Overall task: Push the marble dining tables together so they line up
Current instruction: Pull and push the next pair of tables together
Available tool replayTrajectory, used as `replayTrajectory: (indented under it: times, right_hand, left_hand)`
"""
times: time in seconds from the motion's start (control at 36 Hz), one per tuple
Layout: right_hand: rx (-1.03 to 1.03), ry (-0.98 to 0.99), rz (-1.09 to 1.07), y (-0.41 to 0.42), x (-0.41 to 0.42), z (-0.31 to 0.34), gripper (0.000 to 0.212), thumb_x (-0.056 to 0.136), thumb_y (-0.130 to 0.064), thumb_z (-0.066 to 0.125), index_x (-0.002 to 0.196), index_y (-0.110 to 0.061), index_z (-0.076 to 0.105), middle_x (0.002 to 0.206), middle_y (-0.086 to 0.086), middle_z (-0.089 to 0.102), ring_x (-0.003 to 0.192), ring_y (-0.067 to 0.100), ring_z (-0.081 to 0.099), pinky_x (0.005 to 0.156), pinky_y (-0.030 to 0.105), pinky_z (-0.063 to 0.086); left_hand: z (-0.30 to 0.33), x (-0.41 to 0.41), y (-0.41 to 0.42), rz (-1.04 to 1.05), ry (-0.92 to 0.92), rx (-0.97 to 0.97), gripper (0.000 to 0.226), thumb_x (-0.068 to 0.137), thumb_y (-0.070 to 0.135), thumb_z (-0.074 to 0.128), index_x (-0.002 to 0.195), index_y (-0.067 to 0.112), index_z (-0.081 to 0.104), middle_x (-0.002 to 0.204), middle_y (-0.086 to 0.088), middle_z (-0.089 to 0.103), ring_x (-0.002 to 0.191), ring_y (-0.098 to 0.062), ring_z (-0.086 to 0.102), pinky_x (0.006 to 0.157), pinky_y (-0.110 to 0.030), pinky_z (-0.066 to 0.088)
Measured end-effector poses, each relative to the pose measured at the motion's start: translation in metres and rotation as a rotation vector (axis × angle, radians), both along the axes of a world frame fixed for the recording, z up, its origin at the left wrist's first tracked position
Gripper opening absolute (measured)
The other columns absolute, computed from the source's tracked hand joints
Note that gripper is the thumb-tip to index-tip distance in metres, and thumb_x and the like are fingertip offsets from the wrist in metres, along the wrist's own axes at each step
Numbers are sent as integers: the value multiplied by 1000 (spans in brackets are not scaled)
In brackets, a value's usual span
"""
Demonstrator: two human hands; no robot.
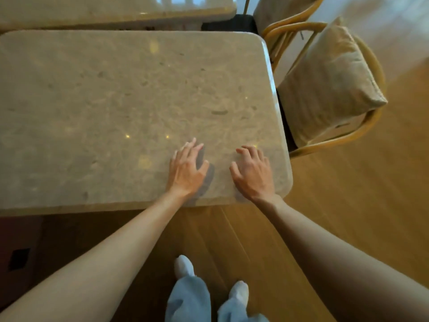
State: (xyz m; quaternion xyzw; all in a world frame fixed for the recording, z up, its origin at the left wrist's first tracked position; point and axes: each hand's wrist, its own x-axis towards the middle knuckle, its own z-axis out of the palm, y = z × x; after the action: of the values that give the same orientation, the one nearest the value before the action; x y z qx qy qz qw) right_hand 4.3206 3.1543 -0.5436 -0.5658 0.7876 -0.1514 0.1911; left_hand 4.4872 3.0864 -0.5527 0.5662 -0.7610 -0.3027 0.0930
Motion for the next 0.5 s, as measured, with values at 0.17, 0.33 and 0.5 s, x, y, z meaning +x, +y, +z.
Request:
replayTrajectory:
  times: [0.17, 0.33, 0.5]
  right_hand:
    - [-84, 245, 194, 8, -19, -32, 57, 100, -47, 35, 143, -11, 46, 147, 10, 46, 137, 28, 43, 119, 47, 27]
    - [-190, 267, 214, 11, -25, -45, 58, 98, -45, 41, 143, -9, 49, 148, 12, 48, 137, 28, 44, 119, 49, 29]
    - [-123, 319, 211, 25, -15, -44, 65, 100, -45, 35, 151, -6, 41, 160, 16, 37, 150, 29, 32, 123, 50, 23]
  left_hand:
    - [-23, 0, 12, -91, -164, -270, 62, 91, 38, 44, 148, 14, 46, 159, -7, 37, 148, -25, 32, 123, -46, 16]
    - [-37, -6, 16, -73, -210, -413, 61, 90, 38, 41, 144, 11, 50, 155, -11, 44, 145, -28, 39, 120, -50, 25]
    - [-37, -5, 23, -65, -119, -532, 46, 88, 25, 50, 128, 6, 65, 139, -17, 57, 130, -34, 54, 114, -57, 34]
